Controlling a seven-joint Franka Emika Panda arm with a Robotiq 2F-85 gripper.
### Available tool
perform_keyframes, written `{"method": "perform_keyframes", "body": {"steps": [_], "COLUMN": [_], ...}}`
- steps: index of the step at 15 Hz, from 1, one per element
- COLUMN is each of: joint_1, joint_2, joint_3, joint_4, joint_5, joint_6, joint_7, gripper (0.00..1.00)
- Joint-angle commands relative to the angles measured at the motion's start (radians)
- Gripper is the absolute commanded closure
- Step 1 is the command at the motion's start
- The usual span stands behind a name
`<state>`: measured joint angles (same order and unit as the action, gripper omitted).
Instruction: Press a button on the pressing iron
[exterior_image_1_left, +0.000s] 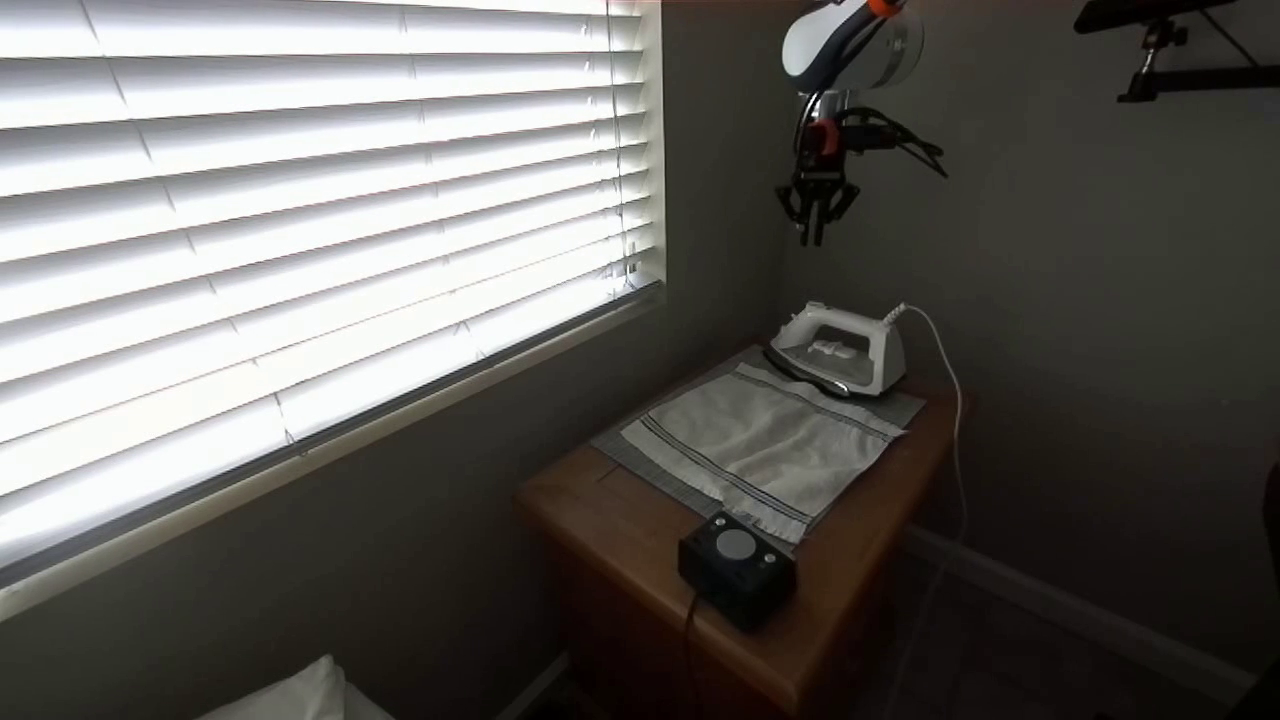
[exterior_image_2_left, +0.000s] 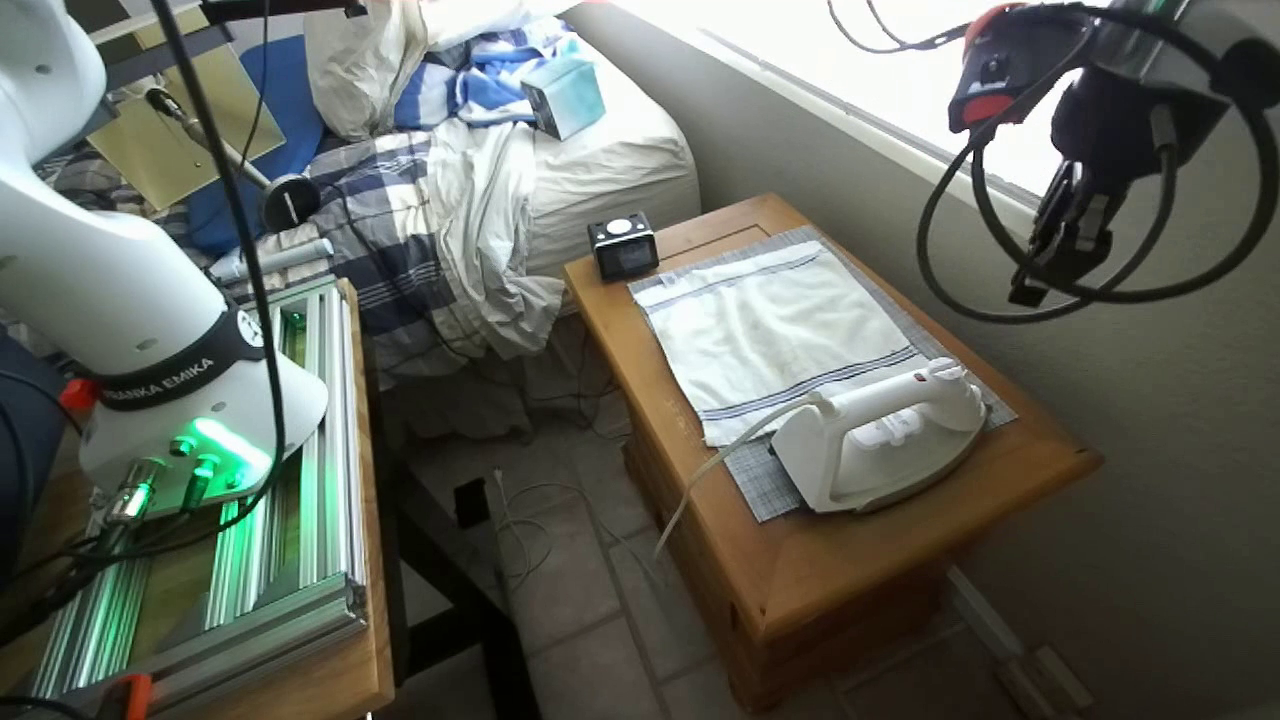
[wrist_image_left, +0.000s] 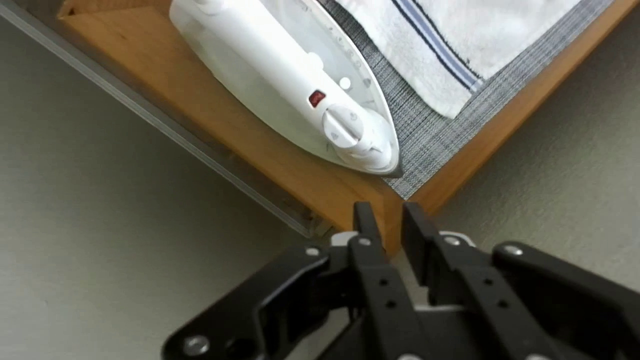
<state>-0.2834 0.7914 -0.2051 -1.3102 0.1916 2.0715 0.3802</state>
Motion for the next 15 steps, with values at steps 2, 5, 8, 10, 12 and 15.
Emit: {"method": "perform_keyframes", "body": {"steps": [2,5,8,10,12,15], "joint_1": [-0.012,-0.005,0.002,0.01,0.008,0.006], "joint_2": [-0.212,-0.341,-0.459,-0.534,-0.601,-0.683], "joint_3": [0.034,0.041,0.05,0.055,0.061,0.059], "joint_4": [-0.21,-0.346,-0.474,-0.555,-0.622,-0.701], "joint_5": [-0.018,-0.031,-0.052,-0.076,-0.085,-0.076], "joint_6": [-0.022,-0.022,-0.017,-0.014,-0.02,-0.067], "joint_7": [-0.255,-0.409,-0.55,-0.637,-0.736,-0.899], "gripper": [0.4,0.2,0.01,0.0,0.0,0.0]}}
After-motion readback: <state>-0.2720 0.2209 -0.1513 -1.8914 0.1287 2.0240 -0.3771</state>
